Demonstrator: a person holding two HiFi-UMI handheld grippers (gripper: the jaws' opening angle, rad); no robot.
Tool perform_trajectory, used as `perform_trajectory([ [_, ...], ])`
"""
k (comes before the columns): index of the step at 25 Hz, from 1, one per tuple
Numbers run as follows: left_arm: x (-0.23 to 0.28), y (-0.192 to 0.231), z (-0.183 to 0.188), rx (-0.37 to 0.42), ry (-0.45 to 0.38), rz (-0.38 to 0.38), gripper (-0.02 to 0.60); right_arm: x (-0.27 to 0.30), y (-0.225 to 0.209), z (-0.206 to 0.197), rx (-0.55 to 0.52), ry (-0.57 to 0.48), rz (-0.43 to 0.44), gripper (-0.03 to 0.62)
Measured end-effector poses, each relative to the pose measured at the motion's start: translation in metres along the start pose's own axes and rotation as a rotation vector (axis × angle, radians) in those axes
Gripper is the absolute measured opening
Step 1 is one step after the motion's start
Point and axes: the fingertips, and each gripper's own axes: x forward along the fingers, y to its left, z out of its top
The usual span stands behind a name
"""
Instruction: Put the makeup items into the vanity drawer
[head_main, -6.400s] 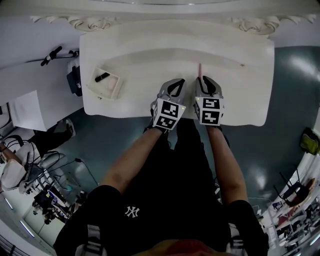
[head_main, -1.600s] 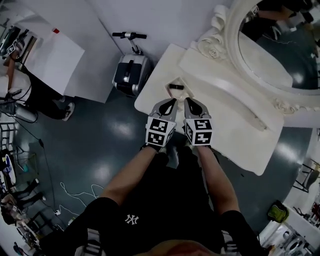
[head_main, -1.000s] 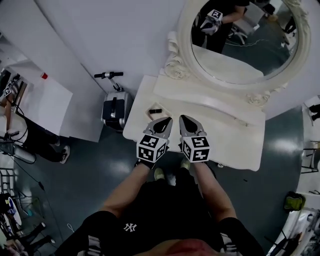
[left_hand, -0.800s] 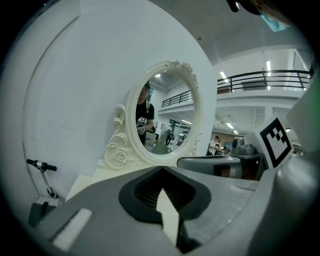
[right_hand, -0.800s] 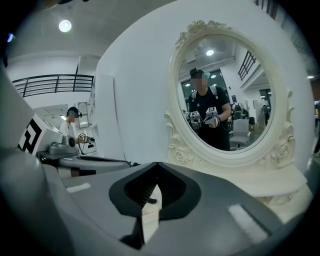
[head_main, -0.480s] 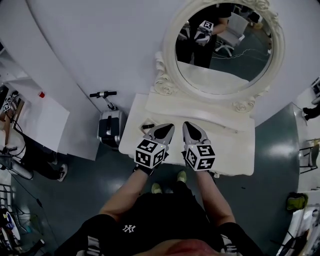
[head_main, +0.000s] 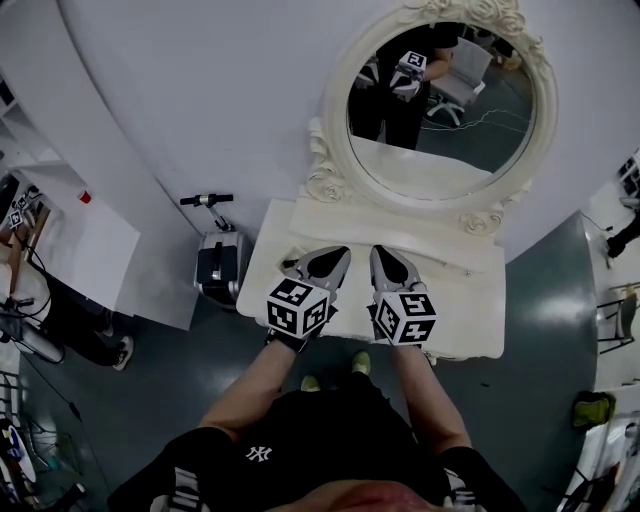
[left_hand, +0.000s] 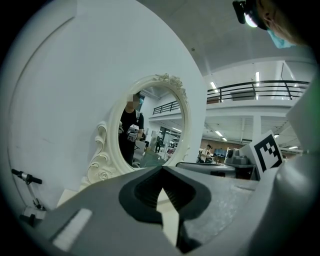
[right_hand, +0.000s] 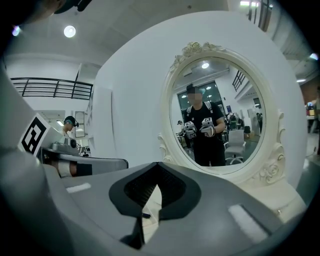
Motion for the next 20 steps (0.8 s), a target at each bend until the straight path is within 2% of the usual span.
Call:
perform_trajectory([
  [20, 0.006, 0.008, 0.000, 0.018, -0.002, 0.014, 0.000, 0.013, 0.005, -0.006, -0.008, 0.012, 0.024, 0.023],
])
